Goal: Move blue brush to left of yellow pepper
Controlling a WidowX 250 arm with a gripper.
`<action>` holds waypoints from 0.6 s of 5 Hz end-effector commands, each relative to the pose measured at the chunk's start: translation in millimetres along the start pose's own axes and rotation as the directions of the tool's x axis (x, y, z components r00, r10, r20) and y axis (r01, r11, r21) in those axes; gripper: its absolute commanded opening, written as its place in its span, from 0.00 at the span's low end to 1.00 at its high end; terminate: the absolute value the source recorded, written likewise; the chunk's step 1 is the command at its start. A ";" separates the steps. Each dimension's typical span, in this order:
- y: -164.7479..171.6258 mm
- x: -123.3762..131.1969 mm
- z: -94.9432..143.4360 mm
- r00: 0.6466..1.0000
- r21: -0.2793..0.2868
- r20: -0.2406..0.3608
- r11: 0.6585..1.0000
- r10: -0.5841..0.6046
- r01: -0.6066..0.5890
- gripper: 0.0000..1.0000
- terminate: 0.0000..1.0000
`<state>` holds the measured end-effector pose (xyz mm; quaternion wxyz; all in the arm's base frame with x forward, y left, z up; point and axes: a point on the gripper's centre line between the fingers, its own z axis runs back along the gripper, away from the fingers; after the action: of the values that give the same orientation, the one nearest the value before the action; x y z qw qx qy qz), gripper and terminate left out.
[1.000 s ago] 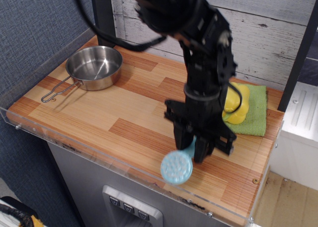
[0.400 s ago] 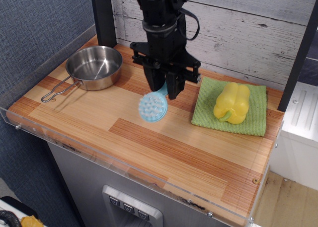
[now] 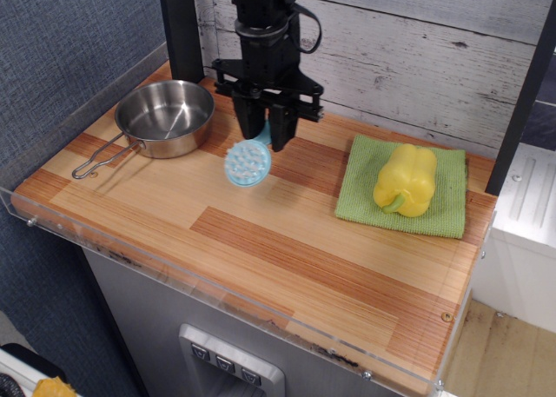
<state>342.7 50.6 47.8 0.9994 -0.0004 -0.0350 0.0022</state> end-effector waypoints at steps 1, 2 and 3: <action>19.0 6.0 -1.4 0.998 0.123 0.041 0.991 0.044 -0.049 0.00 0.00; 18.6 11.3 -5.3 0.999 0.154 0.042 0.987 0.033 -0.039 0.00 0.00; 19.9 13.6 -15.0 0.999 0.156 0.032 0.987 0.024 -0.029 0.00 0.00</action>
<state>354.9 65.2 16.2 0.9971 0.0703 -0.0245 0.0163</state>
